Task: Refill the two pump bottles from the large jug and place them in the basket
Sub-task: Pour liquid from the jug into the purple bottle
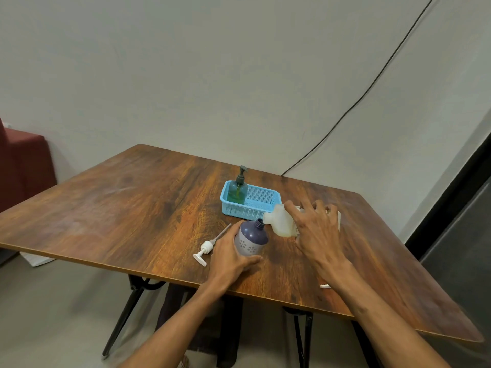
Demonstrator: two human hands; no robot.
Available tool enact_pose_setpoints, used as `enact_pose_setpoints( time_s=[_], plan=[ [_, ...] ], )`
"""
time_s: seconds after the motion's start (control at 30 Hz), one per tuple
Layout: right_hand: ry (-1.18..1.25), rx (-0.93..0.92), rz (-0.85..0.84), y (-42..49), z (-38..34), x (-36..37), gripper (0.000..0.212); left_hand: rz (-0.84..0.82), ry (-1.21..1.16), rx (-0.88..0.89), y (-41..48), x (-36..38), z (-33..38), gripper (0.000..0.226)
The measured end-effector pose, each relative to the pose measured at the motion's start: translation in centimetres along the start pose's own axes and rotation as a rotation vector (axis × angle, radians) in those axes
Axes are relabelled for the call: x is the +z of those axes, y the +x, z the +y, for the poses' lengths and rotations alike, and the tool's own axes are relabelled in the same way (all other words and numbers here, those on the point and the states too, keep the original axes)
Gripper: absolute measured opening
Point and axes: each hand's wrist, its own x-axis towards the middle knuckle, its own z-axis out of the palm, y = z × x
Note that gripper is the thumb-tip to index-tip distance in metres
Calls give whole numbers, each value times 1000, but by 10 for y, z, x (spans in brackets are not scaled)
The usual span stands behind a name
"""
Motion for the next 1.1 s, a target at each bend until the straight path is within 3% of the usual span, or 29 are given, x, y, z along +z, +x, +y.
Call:
enact_pose_setpoints(
  time_s=[1.1],
  plan=[
    [0, 0, -13, 2, 0, 1, 88, 0, -16, 11, -1, -2, 4, 86]
  ],
)
